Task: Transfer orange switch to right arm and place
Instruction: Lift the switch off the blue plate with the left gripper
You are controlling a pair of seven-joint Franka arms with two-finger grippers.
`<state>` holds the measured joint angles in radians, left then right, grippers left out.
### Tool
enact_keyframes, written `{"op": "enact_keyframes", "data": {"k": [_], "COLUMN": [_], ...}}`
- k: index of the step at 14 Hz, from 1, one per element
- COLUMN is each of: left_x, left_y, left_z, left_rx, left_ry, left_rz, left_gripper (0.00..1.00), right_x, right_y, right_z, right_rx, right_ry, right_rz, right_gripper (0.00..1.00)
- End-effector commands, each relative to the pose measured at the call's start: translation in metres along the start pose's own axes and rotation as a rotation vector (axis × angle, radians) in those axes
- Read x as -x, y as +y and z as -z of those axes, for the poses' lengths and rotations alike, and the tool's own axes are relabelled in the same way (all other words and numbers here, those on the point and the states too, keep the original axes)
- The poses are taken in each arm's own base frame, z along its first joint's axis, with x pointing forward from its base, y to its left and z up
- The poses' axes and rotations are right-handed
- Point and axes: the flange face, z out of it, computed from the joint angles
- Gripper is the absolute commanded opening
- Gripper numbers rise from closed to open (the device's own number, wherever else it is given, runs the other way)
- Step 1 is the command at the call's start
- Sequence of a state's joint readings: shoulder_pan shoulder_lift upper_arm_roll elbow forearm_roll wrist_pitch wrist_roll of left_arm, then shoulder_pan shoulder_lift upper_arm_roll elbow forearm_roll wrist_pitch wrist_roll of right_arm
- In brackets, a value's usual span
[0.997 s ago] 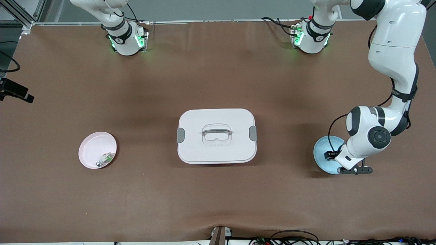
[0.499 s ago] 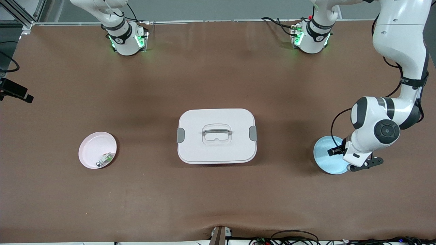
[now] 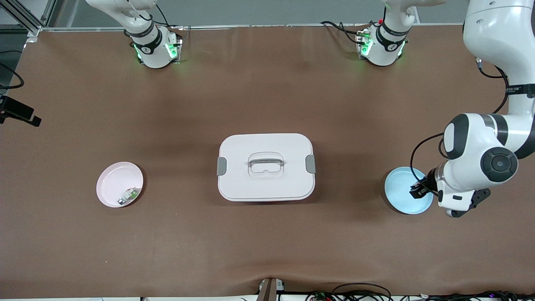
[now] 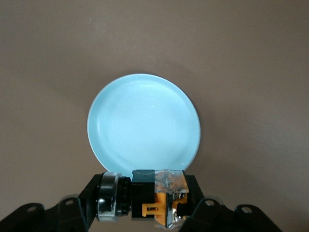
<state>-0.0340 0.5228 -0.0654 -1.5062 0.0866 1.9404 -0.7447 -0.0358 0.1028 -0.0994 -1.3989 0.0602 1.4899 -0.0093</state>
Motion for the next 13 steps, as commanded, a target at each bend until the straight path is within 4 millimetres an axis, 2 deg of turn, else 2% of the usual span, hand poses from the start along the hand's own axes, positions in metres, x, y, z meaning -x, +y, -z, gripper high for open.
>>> {"op": "enact_keyframes", "data": {"k": [1,5,7,9,11,13], "left_x": [0.018,0.055,0.062,0.081,0.11,0.144], "left_y": [0.021,0.053,0.065,0.084,0.108,0.124], "left_z": [0.035,0.076,0.101,0.118,0.128,0.157], "left_rx": [0.037,0.103,0.168,0.211,0.242,0.298], "left_ry": [-0.037,-0.053,-0.075,-0.107,-0.155,-0.218], "left_rz": [0.129,0.297,0.395,0.481,0.518,0.556], "left_gripper": [0.39,0.39,0.39,0.39,0.39,0.39], "right_x": [0.006,0.006,0.006,0.006,0.006,0.006], "right_y": [0.003,0.003,0.003,0.003,0.003,0.003], "right_z": [0.003,0.003,0.003,0.003,0.003,0.004], "right_rx": [-0.019,-0.019,-0.019,-0.019,-0.019,-0.019], "right_ry": [0.008,0.008,0.006,0.006,0.005,0.009], "right_rz": [0.001,0.001,0.001,0.001,0.001,0.0], "right_gripper": [1.0,1.0,1.0,1.0,1.0,1.0]}}
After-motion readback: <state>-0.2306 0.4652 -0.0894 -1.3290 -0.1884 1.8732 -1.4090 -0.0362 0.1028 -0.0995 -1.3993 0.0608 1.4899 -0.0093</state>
